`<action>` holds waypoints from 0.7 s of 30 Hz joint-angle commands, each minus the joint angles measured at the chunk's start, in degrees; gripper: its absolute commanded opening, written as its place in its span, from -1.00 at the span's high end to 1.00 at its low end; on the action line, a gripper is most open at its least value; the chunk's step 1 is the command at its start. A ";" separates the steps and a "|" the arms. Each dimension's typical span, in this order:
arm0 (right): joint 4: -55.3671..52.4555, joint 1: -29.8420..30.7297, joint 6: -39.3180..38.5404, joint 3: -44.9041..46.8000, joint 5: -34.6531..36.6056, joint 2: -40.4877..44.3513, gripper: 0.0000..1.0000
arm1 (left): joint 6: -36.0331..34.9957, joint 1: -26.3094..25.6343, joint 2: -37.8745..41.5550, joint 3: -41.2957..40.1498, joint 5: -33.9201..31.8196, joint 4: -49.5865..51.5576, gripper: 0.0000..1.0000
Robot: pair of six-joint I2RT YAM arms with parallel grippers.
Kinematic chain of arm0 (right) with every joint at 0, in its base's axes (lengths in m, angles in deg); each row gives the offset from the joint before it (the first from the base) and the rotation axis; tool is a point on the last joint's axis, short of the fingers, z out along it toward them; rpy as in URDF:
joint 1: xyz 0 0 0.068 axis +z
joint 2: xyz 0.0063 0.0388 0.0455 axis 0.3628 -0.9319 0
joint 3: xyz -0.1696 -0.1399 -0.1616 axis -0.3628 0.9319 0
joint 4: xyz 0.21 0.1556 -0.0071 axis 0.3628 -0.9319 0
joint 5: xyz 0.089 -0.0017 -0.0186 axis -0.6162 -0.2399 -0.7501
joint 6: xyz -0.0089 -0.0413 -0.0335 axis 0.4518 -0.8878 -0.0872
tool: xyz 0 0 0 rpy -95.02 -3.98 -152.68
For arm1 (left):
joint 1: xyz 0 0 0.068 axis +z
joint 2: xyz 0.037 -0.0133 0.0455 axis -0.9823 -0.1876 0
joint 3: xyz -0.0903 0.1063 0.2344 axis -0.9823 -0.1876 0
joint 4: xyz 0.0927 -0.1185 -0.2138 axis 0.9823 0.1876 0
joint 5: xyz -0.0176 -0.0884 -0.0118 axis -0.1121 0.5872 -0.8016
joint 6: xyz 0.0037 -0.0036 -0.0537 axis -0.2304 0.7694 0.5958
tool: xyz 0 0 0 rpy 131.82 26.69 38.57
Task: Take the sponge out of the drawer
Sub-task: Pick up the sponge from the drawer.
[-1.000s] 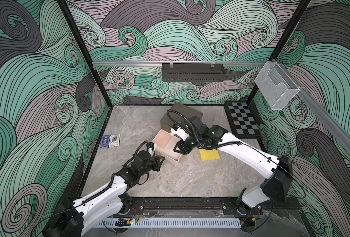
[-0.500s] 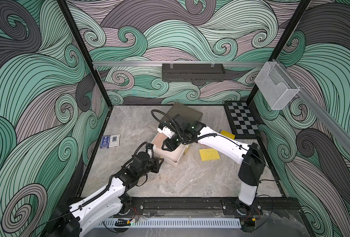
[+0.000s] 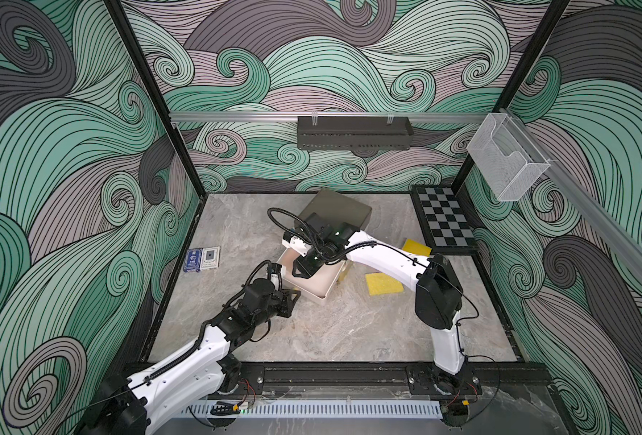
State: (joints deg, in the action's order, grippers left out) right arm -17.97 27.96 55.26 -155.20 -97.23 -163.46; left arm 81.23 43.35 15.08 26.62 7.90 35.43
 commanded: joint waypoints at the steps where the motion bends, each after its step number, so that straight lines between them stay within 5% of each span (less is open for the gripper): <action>1: 0.54 0.60 -2.77 -2.25 2.32 -1.90 0.18 | -0.30 -0.27 -0.88 0.75 -0.38 1.70 0.69; 21: -3.02 2.18 -4.49 -8.43 14.12 -9.26 0.09 | -1.05 -0.29 -2.28 2.31 0.14 2.13 0.69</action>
State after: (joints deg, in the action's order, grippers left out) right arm -21.97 30.26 50.89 -161.80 -86.23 -169.93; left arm 80.99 43.35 13.72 27.28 8.03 35.30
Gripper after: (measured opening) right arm 0.458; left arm 0.273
